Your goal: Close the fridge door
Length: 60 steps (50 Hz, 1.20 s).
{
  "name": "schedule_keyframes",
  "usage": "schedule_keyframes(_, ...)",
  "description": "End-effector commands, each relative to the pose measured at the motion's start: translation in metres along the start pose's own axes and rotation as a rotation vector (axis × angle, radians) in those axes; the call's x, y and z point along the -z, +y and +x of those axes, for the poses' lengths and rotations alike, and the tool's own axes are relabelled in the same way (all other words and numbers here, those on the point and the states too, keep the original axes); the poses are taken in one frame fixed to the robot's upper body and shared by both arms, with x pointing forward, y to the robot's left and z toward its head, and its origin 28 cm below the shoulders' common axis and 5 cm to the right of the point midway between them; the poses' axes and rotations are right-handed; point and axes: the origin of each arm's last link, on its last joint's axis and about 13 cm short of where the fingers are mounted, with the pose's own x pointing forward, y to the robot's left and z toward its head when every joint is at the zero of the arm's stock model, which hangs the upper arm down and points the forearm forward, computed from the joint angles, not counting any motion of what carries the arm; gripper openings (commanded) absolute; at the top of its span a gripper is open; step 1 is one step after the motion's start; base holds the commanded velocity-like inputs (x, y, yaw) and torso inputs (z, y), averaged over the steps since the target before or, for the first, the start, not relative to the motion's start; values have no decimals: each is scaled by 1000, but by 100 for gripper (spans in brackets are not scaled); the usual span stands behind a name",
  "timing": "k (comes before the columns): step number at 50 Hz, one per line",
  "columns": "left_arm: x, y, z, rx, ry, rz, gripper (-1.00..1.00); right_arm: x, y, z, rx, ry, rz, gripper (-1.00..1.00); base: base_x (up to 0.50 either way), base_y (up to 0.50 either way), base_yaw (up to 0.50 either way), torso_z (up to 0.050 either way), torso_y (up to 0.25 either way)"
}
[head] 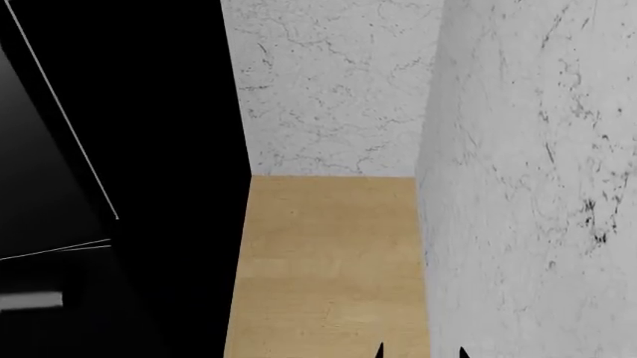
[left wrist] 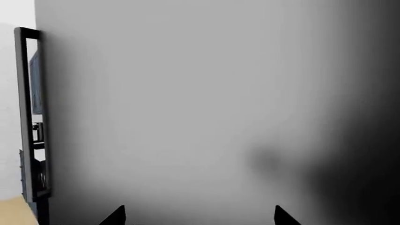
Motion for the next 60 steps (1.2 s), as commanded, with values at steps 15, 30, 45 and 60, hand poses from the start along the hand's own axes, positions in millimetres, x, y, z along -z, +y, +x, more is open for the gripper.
schedule_keyframes(15, -31, -10, 41, -103, -84, 162, 100, -2, 2, 1, -11, -3, -12, 100, 0, 0, 0, 45, -122)
schedule_keyframes(30, -36, -14, 77, -211, -96, 269, 100, -1, -2, -2, 1, -5, -4, 100, 5, 3, 1, 45, -123)
schedule_keyframes(45, -53, -31, 94, -229, -182, 401, 100, -2, -3, -5, 10, -8, -3, 100, 15, 9, 4, 45, -123)
schedule_keyframes(60, -36, -32, 67, -117, -178, 295, 100, -6, 0, -2, 0, -10, -11, 100, 23, 10, -4, 18, -44)
